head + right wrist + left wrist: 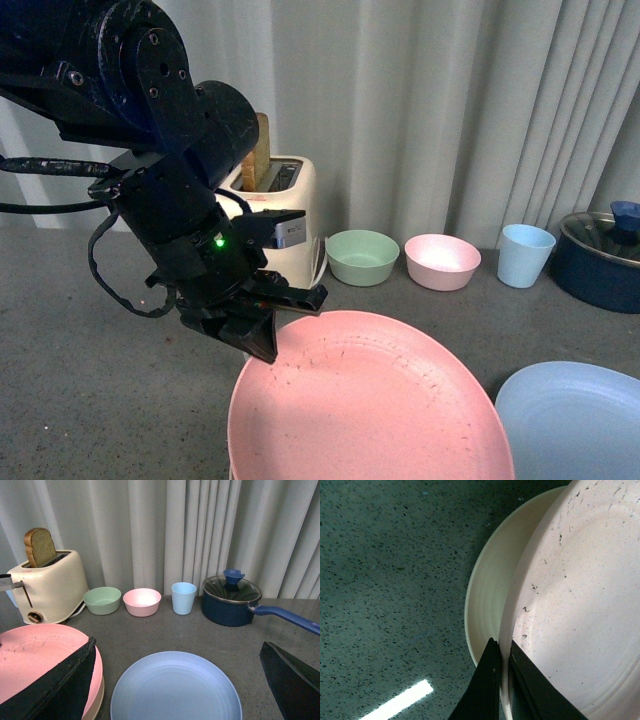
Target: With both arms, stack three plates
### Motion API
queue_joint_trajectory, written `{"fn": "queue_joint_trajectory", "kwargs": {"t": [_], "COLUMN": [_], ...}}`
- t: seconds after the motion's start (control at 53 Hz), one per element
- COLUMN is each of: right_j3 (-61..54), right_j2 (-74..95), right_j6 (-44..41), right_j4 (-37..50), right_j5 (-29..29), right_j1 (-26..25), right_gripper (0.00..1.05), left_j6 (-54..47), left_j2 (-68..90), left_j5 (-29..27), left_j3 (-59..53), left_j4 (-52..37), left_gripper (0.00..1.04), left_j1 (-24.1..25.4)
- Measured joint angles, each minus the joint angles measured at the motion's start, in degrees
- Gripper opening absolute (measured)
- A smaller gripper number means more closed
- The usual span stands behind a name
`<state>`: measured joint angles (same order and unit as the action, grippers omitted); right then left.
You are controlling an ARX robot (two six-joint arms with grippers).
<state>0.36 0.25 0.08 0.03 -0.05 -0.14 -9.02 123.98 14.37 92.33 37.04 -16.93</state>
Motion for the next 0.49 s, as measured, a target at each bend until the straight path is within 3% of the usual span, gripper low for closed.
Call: {"fn": "queue_joint_trajectory", "kwargs": {"t": [0.491], "right_j3": [0.0], "right_j2": [0.0], "right_j6": [0.0], "right_j4": [0.0], "right_j5": [0.0], "right_j1": [0.0], "right_gripper": [0.97], "left_j6": [-1.8], "left_j2": [2.9], "left_j5": [-1.0], "left_j3": [0.2], "left_j4": [-1.2], "left_gripper": [0.03], "left_j1": [0.8]}}
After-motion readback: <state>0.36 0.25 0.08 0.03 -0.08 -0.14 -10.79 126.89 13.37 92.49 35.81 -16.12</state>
